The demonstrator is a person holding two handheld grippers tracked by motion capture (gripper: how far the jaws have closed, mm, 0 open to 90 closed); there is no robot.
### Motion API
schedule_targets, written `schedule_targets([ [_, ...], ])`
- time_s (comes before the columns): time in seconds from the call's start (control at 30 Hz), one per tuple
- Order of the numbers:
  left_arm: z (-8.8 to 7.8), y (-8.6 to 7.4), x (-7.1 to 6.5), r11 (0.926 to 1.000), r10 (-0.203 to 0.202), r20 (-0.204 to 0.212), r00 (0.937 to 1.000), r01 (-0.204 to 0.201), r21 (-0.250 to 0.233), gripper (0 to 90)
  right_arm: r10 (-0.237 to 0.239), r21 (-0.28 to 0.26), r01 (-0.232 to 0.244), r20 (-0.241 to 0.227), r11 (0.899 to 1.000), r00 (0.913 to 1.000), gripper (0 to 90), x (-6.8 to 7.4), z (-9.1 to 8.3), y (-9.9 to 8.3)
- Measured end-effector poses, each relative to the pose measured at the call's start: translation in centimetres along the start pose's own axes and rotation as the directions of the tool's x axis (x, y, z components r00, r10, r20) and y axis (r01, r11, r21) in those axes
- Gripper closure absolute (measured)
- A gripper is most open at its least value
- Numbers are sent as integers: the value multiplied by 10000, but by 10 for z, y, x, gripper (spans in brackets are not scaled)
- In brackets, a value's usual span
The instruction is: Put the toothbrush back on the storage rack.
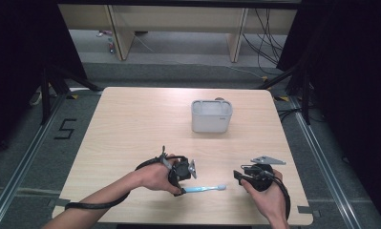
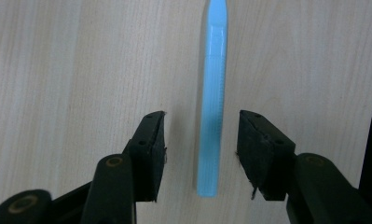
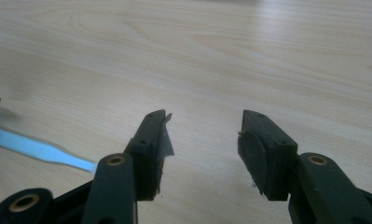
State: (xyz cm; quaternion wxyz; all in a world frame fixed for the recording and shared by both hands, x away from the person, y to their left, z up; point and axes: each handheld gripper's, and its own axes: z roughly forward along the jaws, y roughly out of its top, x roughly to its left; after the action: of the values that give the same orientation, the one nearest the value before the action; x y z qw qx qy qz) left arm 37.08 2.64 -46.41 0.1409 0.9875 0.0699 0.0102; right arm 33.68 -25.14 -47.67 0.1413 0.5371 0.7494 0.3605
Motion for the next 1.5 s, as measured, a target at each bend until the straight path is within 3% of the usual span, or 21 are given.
schedule_targets([
  [0.17, 2, 5, 1, 9996, 133, 57, 9999, -134, 258, 532, 52, 73, -52, 78, 10000, 10000, 518, 0, -1, 0],
  [0.27, 3, 10, 2, 9981, 312, 93, 9995, -316, 523, 548, 512, 214, -514, 93, 9984, 9986, 519, 4, -2, 0],
  [0.4, 5, 12, 2, 9961, 393, 161, 9991, -405, 785, 568, 387, 293, -389, 66, 9988, 9992, 519, 4, -2, 0],
  [0.47, 6, 14, 2, 9956, 421, 165, 9990, -434, 834, 572, 604, 279, -603, -2, 9978, 9982, 520, 5, -1, 0],
  [0.53, 7, 14, 2, 9950, 484, 169, 9987, -497, 863, 573, 270, 154, -270, 10, 9995, 9996, 520, 2, 0, 0],
  [0.77, 9, 17, 3, 9939, 576, 135, 9982, -586, 936, 581, 553, 262, -556, 115, 9981, 9984, 520, 3, -2, 1],
  [0.87, 11, 19, 2, 9924, 664, 153, 9977, -676, 1032, 589, 489, 323, -493, 129, 9983, 9987, 520, 2, -3, 0],
  [0.9, 12, 20, 1, 9919, 699, 129, 9975, -709, 1056, 591, 220, 140, -221, 56, 9997, 9997, 519, 0, -2, 0],
  [1.27, 17, 23, 1, 9906, 852, 129, 9963, -861, 1062, 625, 411, 148, -412, 56, 9990, 9991, 520, 0, -3, -1],
  [1.37, 18, 24, 0, 9886, 956, 160, 9953, -968, 1152, 632, 96, 30, -96, 194, 9999, 9998, 520, -2, -1, -1],
  [1.4, 18, 25, 0, 9878, 1003, 175, 9948, -1016, 1177, 634, 349, 95, -350, 150, 9993, 9993, 519, 0, -1, -2],
  [1.5, 19, 25, 0, 9870, 1034, 185, 9945, -1049, 1217, 641, 197, 77, -198, 179, 9998, 9996, 519, -1, -2, -1],
])
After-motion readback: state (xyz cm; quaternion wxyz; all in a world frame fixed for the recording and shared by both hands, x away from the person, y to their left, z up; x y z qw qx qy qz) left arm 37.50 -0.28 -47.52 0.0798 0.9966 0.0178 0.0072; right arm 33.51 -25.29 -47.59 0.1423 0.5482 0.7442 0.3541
